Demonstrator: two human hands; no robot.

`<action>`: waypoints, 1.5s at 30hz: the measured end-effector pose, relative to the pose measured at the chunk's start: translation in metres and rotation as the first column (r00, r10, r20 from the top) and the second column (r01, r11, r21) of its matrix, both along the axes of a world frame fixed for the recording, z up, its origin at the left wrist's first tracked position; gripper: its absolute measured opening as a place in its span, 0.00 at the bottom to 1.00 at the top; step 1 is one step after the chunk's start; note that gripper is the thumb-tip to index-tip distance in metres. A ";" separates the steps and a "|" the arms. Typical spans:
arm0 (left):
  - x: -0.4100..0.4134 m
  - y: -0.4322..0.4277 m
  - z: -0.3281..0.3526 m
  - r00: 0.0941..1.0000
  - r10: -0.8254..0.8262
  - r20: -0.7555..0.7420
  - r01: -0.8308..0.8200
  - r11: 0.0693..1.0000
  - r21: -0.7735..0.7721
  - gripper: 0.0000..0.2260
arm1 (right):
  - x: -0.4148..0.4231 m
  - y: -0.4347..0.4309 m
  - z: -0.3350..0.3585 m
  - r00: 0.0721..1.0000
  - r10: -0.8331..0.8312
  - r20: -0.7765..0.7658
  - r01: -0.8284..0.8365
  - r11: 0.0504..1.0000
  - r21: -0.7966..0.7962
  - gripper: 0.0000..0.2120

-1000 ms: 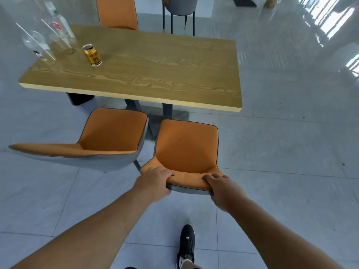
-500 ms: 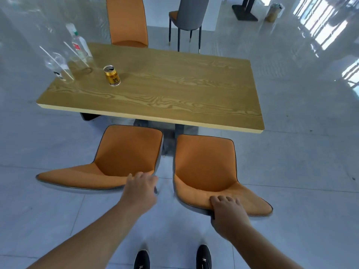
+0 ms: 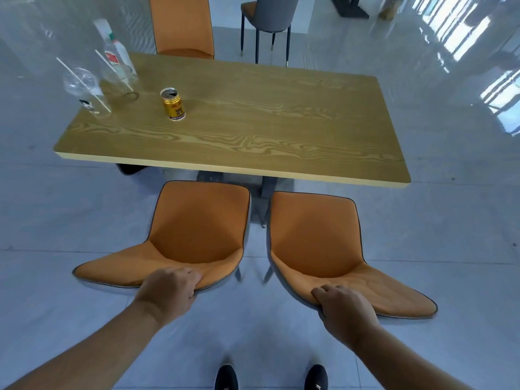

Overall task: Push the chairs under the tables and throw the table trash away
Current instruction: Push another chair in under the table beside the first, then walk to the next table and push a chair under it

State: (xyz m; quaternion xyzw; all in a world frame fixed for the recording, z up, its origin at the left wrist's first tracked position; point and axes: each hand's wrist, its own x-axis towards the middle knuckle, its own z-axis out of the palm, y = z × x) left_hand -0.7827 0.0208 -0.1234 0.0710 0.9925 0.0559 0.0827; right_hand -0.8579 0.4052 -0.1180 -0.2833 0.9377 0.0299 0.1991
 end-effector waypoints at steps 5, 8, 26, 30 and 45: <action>0.000 0.013 0.001 0.996 -0.091 -0.016 0.092 0.995 0.046 0.12 | 0.008 -0.039 0.001 0.998 0.055 0.016 -0.054 0.994 -0.090 0.06; -0.001 0.022 0.000 0.992 -0.122 -0.033 0.124 0.990 0.072 0.14 | 0.012 -0.043 -0.003 0.996 0.086 0.027 -0.084 0.994 -0.065 0.07; -0.235 0.259 0.235 0.982 0.180 -0.061 -0.158 0.953 0.260 0.39 | -0.159 0.155 0.225 0.820 -0.522 -0.234 0.323 0.760 -0.564 0.35; -0.295 0.383 0.313 0.938 0.095 -0.333 -0.033 0.981 0.189 0.38 | -0.208 0.271 0.301 0.788 -0.458 -0.412 0.246 0.847 -0.472 0.42; -0.574 0.655 0.446 0.789 0.009 -0.615 0.099 0.985 0.141 0.39 | -0.481 0.529 0.443 0.624 -0.445 -0.642 0.113 0.865 -0.489 0.41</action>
